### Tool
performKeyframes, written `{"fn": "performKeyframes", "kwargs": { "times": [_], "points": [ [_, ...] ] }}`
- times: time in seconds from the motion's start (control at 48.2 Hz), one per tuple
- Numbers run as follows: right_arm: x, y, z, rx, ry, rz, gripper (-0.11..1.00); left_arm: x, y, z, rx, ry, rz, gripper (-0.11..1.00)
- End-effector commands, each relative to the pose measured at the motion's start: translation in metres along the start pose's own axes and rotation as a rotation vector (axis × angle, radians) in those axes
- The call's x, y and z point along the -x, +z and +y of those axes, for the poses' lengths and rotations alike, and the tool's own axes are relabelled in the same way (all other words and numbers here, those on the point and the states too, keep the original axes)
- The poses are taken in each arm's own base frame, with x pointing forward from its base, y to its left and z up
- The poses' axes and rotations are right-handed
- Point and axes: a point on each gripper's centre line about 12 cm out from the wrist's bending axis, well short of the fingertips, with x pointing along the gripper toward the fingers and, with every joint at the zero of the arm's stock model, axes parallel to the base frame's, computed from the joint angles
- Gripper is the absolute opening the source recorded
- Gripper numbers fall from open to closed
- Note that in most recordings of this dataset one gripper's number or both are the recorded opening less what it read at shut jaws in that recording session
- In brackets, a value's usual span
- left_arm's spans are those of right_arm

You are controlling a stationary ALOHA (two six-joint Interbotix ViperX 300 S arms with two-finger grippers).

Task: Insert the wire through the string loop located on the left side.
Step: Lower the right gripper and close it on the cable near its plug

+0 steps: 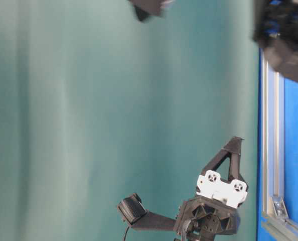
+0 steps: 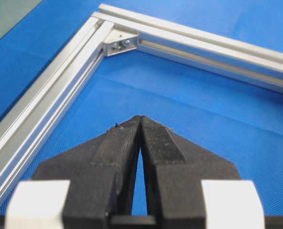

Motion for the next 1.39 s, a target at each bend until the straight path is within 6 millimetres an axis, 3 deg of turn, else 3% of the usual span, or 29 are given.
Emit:
{"fn": "performKeyframes", "kwargs": {
  "times": [0.0, 0.27, 0.581, 0.685, 0.83, 0.934, 1.204, 1.37],
  "points": [
    [-0.009, 0.004, 0.002, -0.007, 0.001, -0.02, 0.93, 0.001, 0.015, -0.002, 0.001, -0.006, -0.044, 0.0],
    [-0.02, -0.012, 0.0, -0.016, -0.006, 0.021, 0.93, 0.002, 0.014, -0.002, 0.001, -0.006, -0.041, 0.0],
    [-0.02, -0.013, 0.0, -0.018, -0.007, 0.024, 0.87, 0.002, 0.014, -0.002, -0.005, -0.007, -0.041, 0.0],
    [-0.02, -0.013, 0.0, -0.012, -0.008, 0.027, 0.69, 0.002, 0.014, -0.001, -0.005, -0.005, -0.041, 0.0],
    [-0.02, -0.014, -0.001, -0.006, -0.009, 0.039, 0.24, 0.002, 0.014, -0.002, -0.005, -0.006, -0.041, 0.0],
    [-0.02, -0.014, -0.001, -0.005, -0.009, 0.042, 0.03, 0.002, 0.014, -0.001, -0.005, -0.005, -0.043, 0.0],
    [-0.019, -0.013, -0.001, -0.006, -0.009, 0.041, 0.0, 0.002, 0.014, -0.002, -0.008, -0.007, -0.041, 0.0],
    [-0.013, -0.001, 0.0, -0.006, -0.008, 0.036, 0.0, 0.002, 0.014, -0.002, -0.008, -0.006, -0.043, 0.0]
  ]
}}
